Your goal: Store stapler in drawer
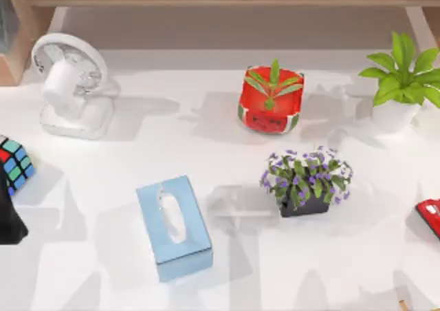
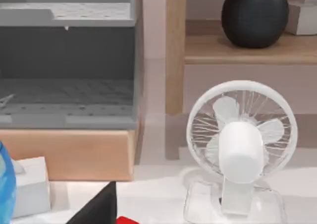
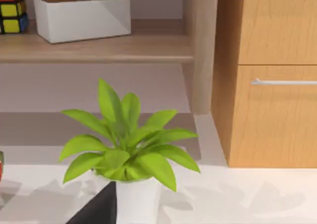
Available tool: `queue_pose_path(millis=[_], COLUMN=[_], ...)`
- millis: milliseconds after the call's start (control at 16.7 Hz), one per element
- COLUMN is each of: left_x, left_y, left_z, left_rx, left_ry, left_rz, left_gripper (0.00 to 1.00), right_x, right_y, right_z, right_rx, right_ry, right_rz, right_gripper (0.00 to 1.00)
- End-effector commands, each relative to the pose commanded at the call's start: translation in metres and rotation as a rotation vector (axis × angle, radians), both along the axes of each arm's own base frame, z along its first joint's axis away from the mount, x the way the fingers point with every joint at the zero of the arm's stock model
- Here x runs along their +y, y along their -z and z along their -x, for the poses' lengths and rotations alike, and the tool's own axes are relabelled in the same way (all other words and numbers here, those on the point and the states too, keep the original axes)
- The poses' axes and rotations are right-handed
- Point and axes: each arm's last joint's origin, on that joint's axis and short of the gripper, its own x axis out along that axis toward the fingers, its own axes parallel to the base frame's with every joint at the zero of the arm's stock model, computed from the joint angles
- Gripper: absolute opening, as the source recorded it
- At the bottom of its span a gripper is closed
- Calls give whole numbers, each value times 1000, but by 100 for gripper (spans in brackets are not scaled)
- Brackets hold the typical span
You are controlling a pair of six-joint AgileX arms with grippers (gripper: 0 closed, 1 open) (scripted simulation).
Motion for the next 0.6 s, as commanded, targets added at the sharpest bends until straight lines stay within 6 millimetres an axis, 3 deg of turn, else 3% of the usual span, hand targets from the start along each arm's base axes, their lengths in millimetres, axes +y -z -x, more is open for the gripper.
queue_pose_path(millis=[300, 600], left_x=[0, 0], left_y=[0, 0], left_z=[0, 0], left_rx=[0, 0], left_ry=[0, 0], left_rz=[0, 0], left_gripper=[100, 100], right_x=[-1, -8], right_y=[-12, -61], right_z=[-2, -24], right_rx=[-18, -60], right_ry=[-3, 9], right_rz=[54, 296], right_gripper=[100, 100])
